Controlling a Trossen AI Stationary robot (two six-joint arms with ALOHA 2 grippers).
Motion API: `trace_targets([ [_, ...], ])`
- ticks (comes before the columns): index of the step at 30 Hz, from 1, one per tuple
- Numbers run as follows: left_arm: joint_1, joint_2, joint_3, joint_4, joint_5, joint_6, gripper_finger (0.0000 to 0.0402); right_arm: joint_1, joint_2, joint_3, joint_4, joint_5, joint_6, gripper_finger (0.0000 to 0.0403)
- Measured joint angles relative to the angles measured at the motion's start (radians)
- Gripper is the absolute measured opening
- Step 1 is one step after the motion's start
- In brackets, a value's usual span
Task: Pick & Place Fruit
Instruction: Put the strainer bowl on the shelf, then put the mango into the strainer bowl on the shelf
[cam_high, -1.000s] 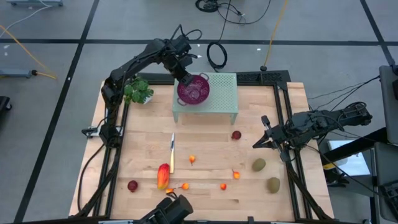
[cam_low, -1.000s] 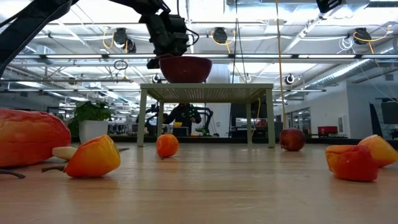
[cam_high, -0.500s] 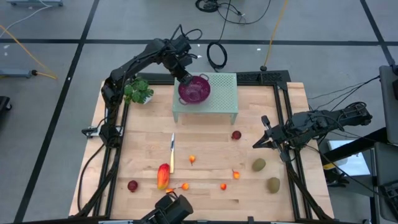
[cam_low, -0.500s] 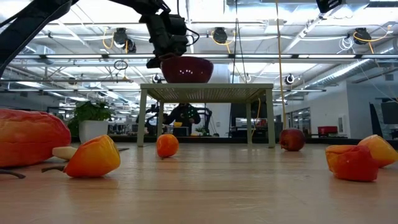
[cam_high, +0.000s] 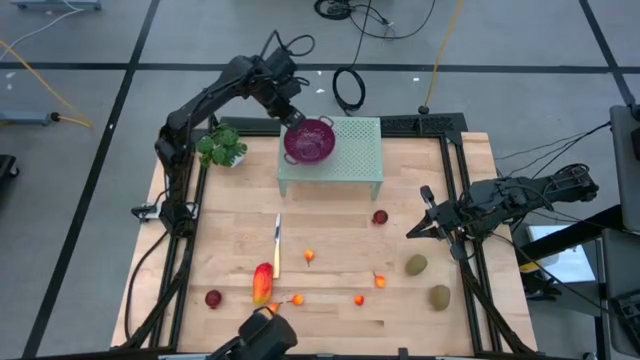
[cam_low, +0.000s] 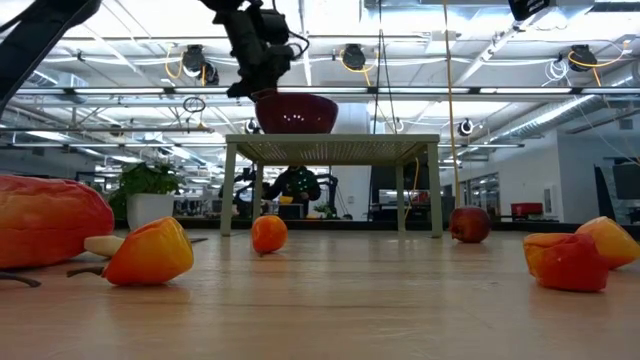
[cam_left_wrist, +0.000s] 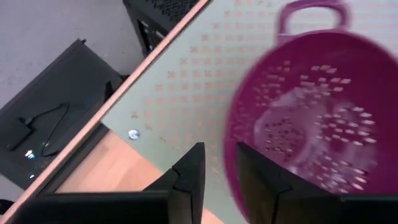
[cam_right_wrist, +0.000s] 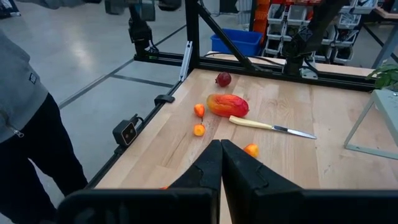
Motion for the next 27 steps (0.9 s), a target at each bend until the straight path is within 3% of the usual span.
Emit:
trace_targets([
  [6, -0.014, -0.094, 0.000, -0.006, 0.079, -0.044, 0.0088, 0.000, 0.000, 0.000, 0.000, 0.000, 0.000, 0.0004],
  [9, -0.048, -0.157, 0.000, -0.011, 0.064, -0.077, 0.0088, 0.000, 0.000, 0.000, 0.000, 0.000, 0.000, 0.0004],
  [22, -0.407, -0.380, 0.000, -0.095, -0.227, -0.315, 0.0086, 0.000, 0.000, 0.001, 0.000, 0.000, -0.003, 0.0004],
  [27, -0.570, -0.386, 0.000, -0.187, -0.305, -0.459, 0.0039, 0.000, 0.000, 0.001, -0.001, 0.000, -0.004, 0.0004],
])
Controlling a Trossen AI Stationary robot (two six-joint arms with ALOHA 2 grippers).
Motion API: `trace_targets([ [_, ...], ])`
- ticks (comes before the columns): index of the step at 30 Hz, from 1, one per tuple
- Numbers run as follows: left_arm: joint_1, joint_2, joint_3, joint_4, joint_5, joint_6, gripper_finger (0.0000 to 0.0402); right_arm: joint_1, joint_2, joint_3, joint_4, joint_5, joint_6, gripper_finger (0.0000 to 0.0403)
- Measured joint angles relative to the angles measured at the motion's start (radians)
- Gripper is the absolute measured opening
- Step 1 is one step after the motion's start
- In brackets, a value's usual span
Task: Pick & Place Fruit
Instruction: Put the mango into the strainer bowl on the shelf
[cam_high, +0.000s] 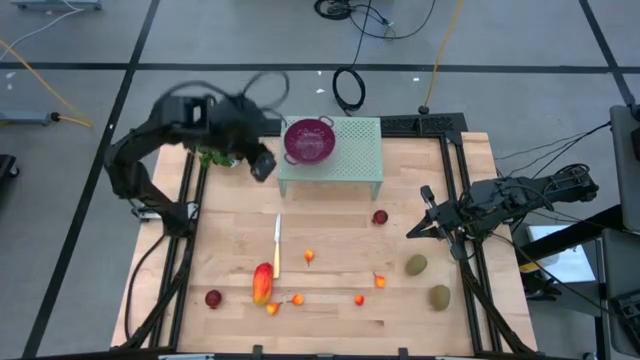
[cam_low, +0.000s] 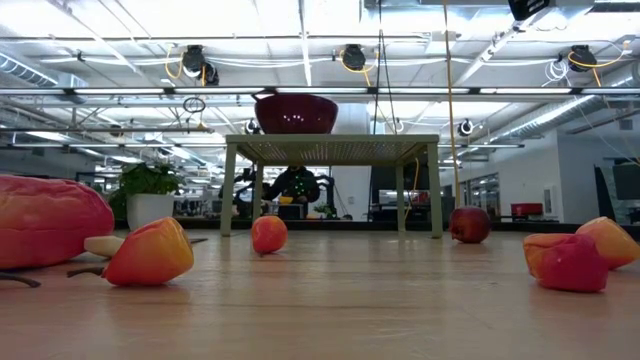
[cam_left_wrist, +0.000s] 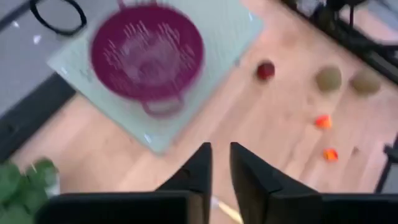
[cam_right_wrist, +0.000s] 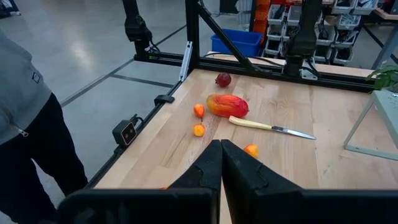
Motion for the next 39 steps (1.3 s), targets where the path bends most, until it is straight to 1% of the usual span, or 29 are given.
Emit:
trace_targets([
  [2, -0.058, 0.004, 0.000, -0.032, -0.021, -0.055, 0.0012, 0.000, 0.000, 0.000, 0.000, 0.000, 0.000, 0.0004],
  [3, -0.085, 0.006, 0.000, -0.043, -0.032, -0.082, 0.0007, 0.000, 0.000, 0.000, 0.000, 0.000, 0.000, 0.0004],
  [7, -0.187, 0.019, 0.000, -0.052, -0.089, -0.197, 0.0013, 0.000, 0.000, 0.000, 0.000, 0.000, 0.000, 0.0004],
  [9, -0.236, 0.022, 0.000, -0.052, -0.119, -0.244, 0.0008, 0.000, 0.000, 0.000, 0.000, 0.000, 0.000, 0.0004],
  [11, -0.282, 0.023, 0.000, -0.052, -0.145, -0.279, 0.0003, 0.000, 0.000, 0.000, 0.000, 0.000, 0.000, 0.0004],
  [15, -0.364, 0.030, -0.019, -0.053, -0.232, -0.346, 0.0005, 0.000, 0.000, 0.000, 0.000, 0.000, 0.000, 0.0004],
  [18, -0.408, 0.035, -0.051, -0.052, -0.260, -0.374, 0.0002, 0.000, 0.000, 0.000, 0.000, 0.000, 0.000, 0.0004],
  [22, -0.436, 0.030, -0.114, -0.052, -0.271, -0.387, 0.0002, 0.000, 0.000, 0.000, 0.000, 0.000, 0.000, 0.0004],
  [28, -0.440, 0.019, -0.203, -0.023, -0.269, -0.374, 0.0003, 0.000, 0.000, 0.000, 0.000, 0.000, 0.030, 0.0004],
  [33, -0.442, -0.054, -0.310, 0.106, -0.258, -0.321, 0.0002, 0.000, 0.004, 0.000, -0.001, 0.000, 0.052, 0.0004],
  [39, -0.440, -0.182, -0.526, 0.279, -0.254, -0.354, 0.0001, 0.000, 0.006, 0.000, 0.000, 0.000, 0.052, 0.0004],
])
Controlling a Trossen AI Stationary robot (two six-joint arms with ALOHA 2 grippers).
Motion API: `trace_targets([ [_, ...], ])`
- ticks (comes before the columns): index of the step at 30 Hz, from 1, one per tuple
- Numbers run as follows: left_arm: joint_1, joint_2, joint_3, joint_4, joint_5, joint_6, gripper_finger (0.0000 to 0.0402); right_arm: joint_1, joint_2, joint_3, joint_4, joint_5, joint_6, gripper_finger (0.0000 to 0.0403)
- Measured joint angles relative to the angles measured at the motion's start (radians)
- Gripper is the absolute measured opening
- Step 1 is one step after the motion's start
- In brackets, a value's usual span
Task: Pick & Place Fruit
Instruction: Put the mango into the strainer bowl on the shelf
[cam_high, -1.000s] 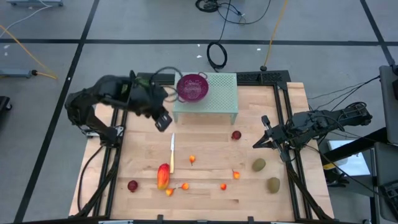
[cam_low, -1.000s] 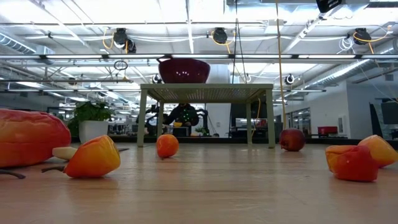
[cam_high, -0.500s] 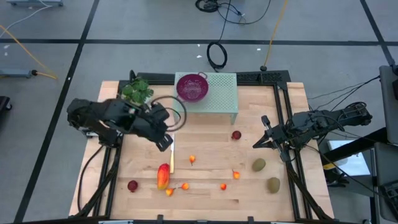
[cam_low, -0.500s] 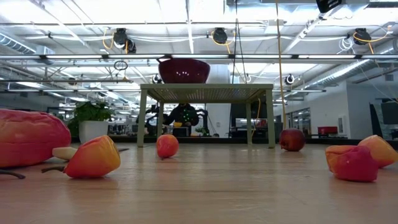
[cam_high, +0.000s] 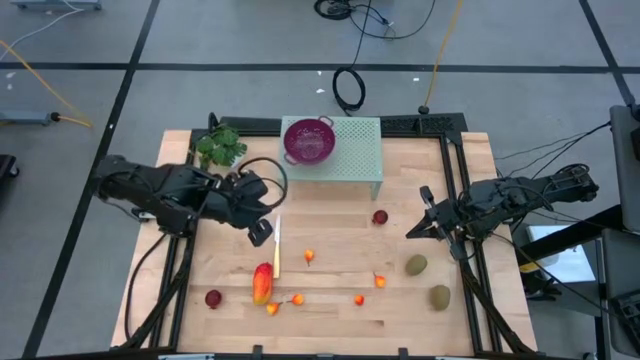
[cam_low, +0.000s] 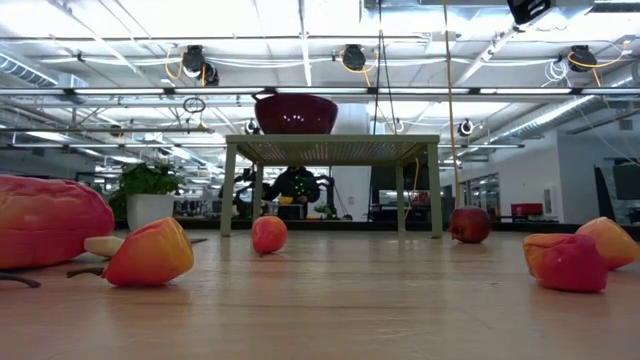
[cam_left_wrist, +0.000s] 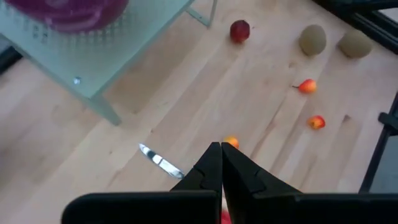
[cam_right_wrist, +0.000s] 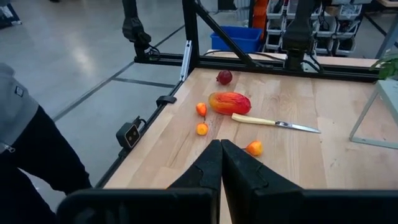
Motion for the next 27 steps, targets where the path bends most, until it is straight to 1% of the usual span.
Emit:
trace_targets([
  [4, -0.008, -0.073, -0.141, 0.063, 0.019, -0.037, 0.0001, 0.000, 0.000, 0.000, 0.000, 0.000, 0.000, 0.0004],
  [7, -0.017, -0.116, -0.236, 0.105, 0.063, -0.096, 0.0002, 0.000, 0.000, 0.000, 0.000, 0.008, -0.003, 0.0004],
  [11, -0.041, -0.149, -0.346, 0.144, 0.105, -0.210, 0.0001, 0.000, 0.000, 0.000, 0.000, 0.061, -0.004, 0.0004],
  [15, -0.068, -0.155, -0.433, 0.144, 0.152, -0.385, 0.0004, 0.000, 0.000, 0.000, 0.000, 0.133, -0.004, 0.0004],
  [20, -0.103, -0.146, -0.498, 0.145, 0.239, -0.585, 0.0005, 0.000, 0.000, 0.000, 0.000, 0.158, -0.003, 0.0004],
  [27, -0.152, -0.144, -0.526, 0.147, 0.249, -0.805, 0.0022, 0.000, 0.000, 0.000, -0.001, 0.158, -0.003, 0.0004],
])
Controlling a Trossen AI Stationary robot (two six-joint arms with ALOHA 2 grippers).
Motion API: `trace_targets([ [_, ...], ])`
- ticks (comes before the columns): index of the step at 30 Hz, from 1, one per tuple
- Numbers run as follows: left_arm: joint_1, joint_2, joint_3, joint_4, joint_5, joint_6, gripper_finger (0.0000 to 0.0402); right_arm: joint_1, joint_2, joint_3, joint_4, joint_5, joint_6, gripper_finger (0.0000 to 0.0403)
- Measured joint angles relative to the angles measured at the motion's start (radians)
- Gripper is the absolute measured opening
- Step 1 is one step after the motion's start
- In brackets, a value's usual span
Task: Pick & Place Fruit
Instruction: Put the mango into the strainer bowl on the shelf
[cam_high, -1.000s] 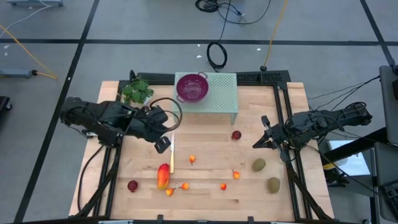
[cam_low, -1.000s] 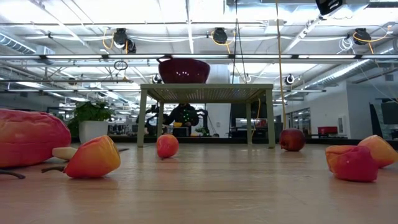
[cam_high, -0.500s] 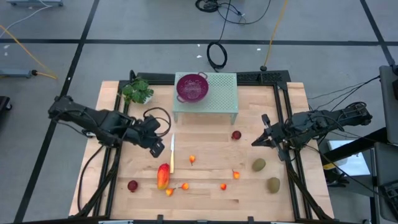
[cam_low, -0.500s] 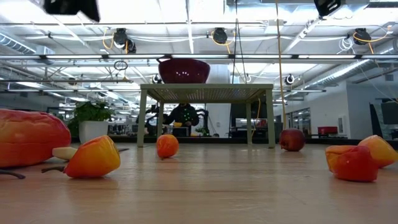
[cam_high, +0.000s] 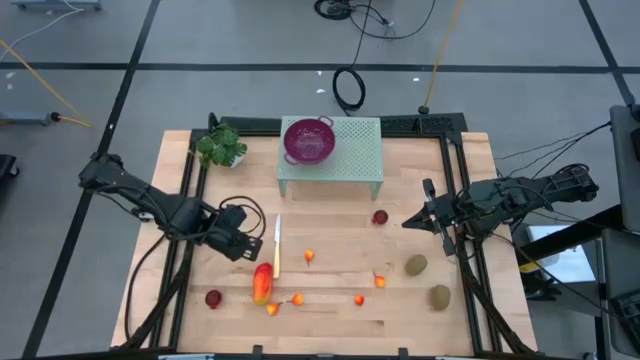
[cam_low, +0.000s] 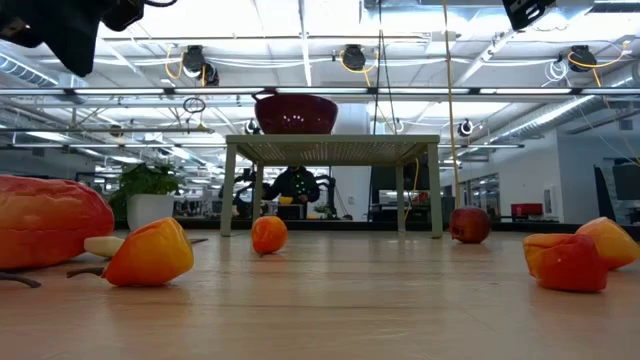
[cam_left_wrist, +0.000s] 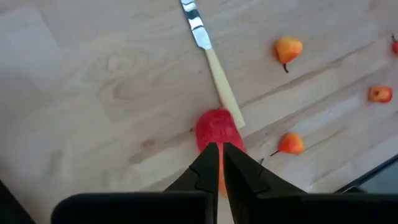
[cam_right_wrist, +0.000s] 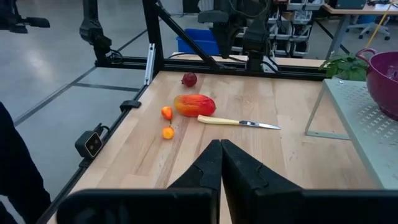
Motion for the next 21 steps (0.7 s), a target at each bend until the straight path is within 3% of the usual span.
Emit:
trace_targets([
  [6, -0.029, 0.001, 0.000, 0.030, -0.025, -0.057, 0.0042, 0.000, 0.000, 0.000, -0.027, 0.000, -0.007, 0.0004],
  [13, -0.055, 0.041, 0.000, 0.058, -0.060, -0.205, 0.0105, 0.000, 0.000, 0.000, -0.044, -0.001, -0.043, 0.0004],
  [21, -0.086, 0.139, 0.000, 0.092, 0.037, -0.389, 0.0193, 0.000, -0.001, 0.000, -0.042, -0.003, -0.108, 0.0004],
])
